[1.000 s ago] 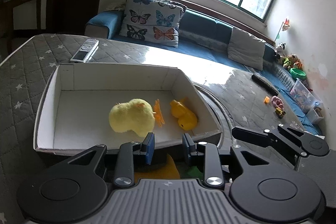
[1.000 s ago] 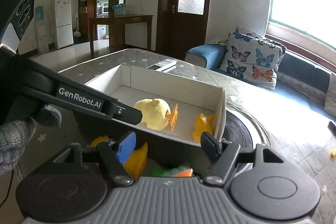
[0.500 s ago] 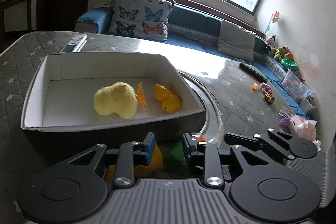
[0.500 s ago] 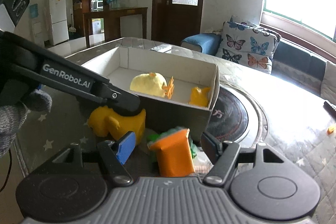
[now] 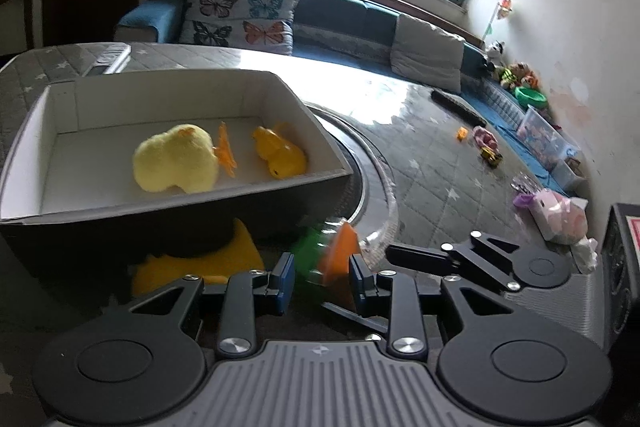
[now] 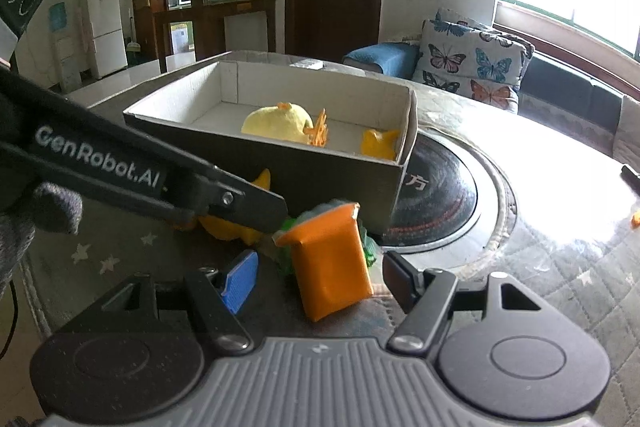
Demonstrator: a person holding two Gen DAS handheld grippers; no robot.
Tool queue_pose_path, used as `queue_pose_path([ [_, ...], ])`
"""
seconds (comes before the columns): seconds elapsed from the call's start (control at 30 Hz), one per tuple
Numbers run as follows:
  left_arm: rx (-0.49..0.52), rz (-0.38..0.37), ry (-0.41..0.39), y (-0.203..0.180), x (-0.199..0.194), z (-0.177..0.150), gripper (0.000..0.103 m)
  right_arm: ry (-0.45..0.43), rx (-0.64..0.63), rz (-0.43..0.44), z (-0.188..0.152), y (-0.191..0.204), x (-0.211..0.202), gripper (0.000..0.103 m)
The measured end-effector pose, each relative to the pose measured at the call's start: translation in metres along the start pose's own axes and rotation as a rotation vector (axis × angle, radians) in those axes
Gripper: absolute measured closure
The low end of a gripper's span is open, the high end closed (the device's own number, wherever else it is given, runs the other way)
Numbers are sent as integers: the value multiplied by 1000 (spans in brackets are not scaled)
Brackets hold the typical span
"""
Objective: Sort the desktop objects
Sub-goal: 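Move the left gripper back to the orange-and-green toy block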
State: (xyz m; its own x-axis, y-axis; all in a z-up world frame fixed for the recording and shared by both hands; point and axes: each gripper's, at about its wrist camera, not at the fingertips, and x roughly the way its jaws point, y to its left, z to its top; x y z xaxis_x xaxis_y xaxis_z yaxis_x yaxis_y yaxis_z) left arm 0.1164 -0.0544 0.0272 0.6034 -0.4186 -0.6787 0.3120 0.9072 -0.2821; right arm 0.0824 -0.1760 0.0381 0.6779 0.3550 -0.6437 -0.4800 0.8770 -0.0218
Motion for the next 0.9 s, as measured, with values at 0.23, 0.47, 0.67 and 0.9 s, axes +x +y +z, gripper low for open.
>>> queue_pose_path([
  [0.23,10,-25,12,-5,6,1,70,19,22,6,-5,-9,8,41],
  [0.47,-4,-33,23,-1,13,3,70,28,36,30,-8,-14,13,50],
  [0.67,-17,-44,43,1,19,4,70,26,23,35,-7,-12,16,54],
  [0.9,-38,-52,66,5,27,1,70,22,21,37,-9,-12,15,56],
])
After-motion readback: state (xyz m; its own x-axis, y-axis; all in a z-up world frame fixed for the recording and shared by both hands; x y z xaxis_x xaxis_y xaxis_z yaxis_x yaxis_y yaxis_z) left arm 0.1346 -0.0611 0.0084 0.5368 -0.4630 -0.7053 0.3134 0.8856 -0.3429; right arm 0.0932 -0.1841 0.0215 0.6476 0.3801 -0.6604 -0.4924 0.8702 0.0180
